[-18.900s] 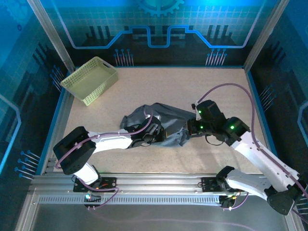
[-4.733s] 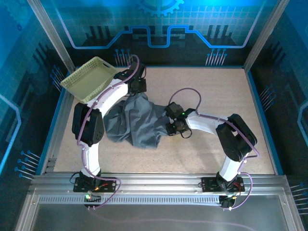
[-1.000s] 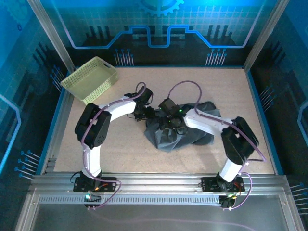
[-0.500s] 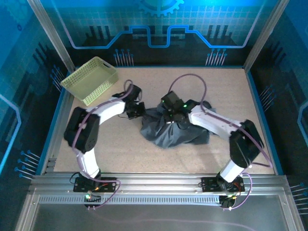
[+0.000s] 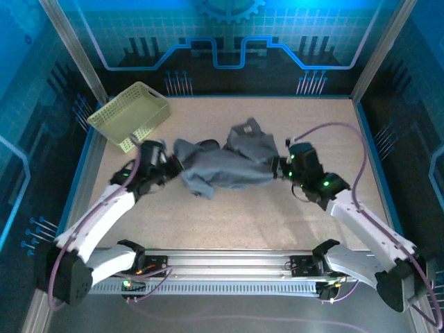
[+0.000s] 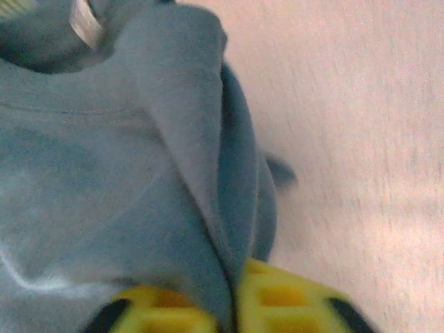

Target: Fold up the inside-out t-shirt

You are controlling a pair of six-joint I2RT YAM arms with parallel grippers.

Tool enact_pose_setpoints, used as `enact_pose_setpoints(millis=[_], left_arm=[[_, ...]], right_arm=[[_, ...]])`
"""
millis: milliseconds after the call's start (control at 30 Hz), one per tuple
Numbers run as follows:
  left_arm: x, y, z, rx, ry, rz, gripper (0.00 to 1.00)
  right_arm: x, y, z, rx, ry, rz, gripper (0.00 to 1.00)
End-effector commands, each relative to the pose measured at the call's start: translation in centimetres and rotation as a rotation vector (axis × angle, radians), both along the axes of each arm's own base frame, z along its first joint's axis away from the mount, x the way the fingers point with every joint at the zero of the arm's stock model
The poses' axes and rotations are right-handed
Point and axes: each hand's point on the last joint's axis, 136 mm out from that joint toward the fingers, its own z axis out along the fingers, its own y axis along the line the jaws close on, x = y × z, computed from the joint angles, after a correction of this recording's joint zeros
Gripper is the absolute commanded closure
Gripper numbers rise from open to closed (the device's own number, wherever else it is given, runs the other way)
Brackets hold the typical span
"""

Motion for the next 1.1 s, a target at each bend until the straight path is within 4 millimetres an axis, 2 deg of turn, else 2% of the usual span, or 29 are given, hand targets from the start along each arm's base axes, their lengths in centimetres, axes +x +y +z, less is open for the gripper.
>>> enact_pose_setpoints(millis=[0,33,100,200,267,333,500,600,700,767,800,867,933,1000,1067], left_arm=[[-3.9,-3.4,-4.7,-0.008,0.186,-0.096,1.0],[-4.5,-4.0,-5.6,0.015,0.215,-0.121,1.0],[-5.3,-4.4,-6.6,0.054,0.25,-0.134,1.0],[-5.5,-3.6,-6.8,0.09,0.236,-0.113,1.0],[-5.6,-2.8,-6.6,0.124,0.219,-0.097,1.0],[-5.7,-2.0,-6.3,0.152,0.207,-0.08,1.0],[-5.8,-1.3,-6.3,0.163,0.188,-0.051,1.0],[-5.9,-0.7,-6.2,0.179,0.184,-0.035,1.0],[-6.1,0.0,-6.2,0.201,0.177,-0.015,1.0],[-6.4,0.9,-6.1,0.225,0.175,0.007,1.0],[-6.5,1.5,-6.0,0.237,0.172,0.027,1.0],[-6.7,2.8,-5.9,0.253,0.169,0.068,1.0],[-7.0,4.5,-5.9,0.259,0.173,0.124,1.0],[-7.4,6.0,-6.0,0.262,0.178,0.17,1.0],[-7.5,7.3,-6.0,0.266,0.186,0.205,1.0]], right_arm=[[-3.7,-1.6,-7.9,-0.01,0.256,-0.094,0.62],[-4.3,-2.0,-9.0,-0.023,0.291,-0.107,0.56],[-4.4,-2.7,-9.0,-0.074,0.306,-0.124,0.46],[-2.9,-2.3,-5.7,-0.14,0.208,-0.06,0.38],[-2.0,-1.2,-3.2,-0.173,0.132,0.007,0.34],[-1.2,0.7,-2.0,-0.19,0.095,0.097,0.28],[1.0,5.5,-4.0,-0.236,0.126,0.23,0.27],[2.6,7.4,-5.7,-0.253,0.155,0.243,0.28],[4.3,7.3,-7.6,-0.321,0.187,0.193,0.33],[5.4,5.1,-8.7,-0.429,0.232,0.117,0.39],[6.0,3.8,-9.2,-0.465,0.262,0.081,0.46],[6.8,1.4,-9.9,-0.466,0.303,0.033,0.66],[7.1,-0.5,-9.5,-0.413,0.309,-0.01,0.87],[7.0,-1.9,-8.0,-0.363,0.284,-0.048,0.93],[6.5,-2.9,-6.4,-0.315,0.253,-0.08,0.94]])
